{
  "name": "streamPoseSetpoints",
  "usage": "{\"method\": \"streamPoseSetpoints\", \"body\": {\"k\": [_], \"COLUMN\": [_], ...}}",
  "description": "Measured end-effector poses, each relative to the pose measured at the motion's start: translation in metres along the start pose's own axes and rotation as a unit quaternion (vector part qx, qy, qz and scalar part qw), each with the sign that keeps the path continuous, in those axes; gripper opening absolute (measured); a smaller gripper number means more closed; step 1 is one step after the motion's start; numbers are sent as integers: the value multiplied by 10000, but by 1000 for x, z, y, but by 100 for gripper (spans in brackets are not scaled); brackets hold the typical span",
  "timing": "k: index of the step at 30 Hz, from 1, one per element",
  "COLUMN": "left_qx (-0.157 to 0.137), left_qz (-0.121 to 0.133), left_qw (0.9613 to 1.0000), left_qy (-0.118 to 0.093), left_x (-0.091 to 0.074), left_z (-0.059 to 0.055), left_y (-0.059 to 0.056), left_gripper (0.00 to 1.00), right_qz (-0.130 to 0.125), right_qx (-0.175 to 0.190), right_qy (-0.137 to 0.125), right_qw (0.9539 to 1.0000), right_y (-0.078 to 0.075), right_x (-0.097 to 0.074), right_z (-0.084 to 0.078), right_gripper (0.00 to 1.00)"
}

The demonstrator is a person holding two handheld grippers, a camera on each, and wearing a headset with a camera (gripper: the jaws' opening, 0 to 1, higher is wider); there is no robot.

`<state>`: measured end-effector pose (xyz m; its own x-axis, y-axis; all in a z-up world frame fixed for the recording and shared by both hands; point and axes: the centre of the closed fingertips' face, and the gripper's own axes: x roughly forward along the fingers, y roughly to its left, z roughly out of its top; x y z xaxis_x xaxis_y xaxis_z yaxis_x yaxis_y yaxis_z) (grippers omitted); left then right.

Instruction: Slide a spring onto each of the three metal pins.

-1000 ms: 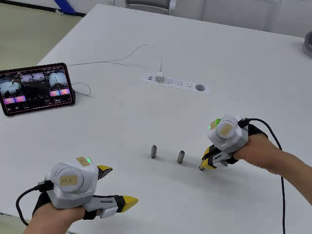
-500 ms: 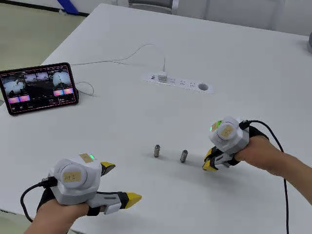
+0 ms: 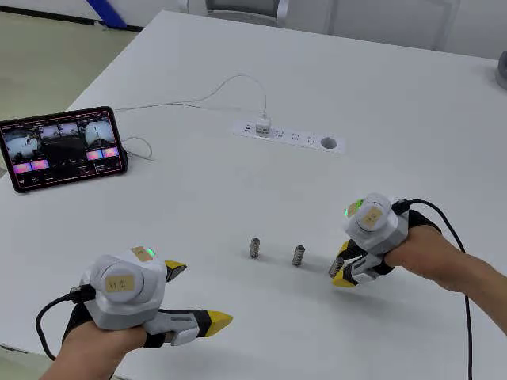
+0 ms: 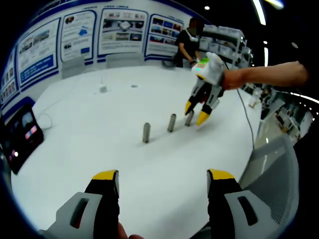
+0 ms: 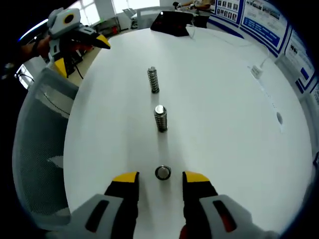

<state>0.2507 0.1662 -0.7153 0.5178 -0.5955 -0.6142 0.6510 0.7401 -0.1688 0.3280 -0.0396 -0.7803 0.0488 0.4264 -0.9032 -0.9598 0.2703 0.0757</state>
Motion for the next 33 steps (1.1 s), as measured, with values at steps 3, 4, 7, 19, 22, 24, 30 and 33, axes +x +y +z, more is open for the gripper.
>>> {"method": "streamPoseSetpoints", "body": {"k": [3,4,7,19,22,24,30,33], "left_qx": [-32,-36,-44,-92,-88,-86,-94,-75], "left_qz": [0,-6,0,-10,-5,3,17,9], "left_qw": [10000,10000,10000,9999,9999,9999,9998,9997], "left_qy": [-30,-50,-84,-132,-131,-141,-192,-241], "left_x": [0,0,0,1,1,1,2,1], "left_z": [2,3,5,9,11,12,17,22], "left_y": [0,0,0,1,2,3,7,8], "left_gripper": [74,74,75,77,78,79,81,81], "right_qz": [-43,-87,-158,-445,-482,-505,-612,-640], "right_qx": [311,412,659,1386,1543,1613,1830,2030], "right_qy": [-180,-263,-334,-908,-1087,-1175,-1555,-1827], "right_qw": [9993,9988,9971,9852,9808,9786,9688,9599], "right_y": [-1,-2,-2,2,5,8,18,25], "right_x": [-6,-9,-14,-30,-34,-37,-45,-50], "right_z": [-2,-3,-9,-17,-17,-16,-12,-9], "right_gripper": [44,44,51,70,71,72,72,73]}}
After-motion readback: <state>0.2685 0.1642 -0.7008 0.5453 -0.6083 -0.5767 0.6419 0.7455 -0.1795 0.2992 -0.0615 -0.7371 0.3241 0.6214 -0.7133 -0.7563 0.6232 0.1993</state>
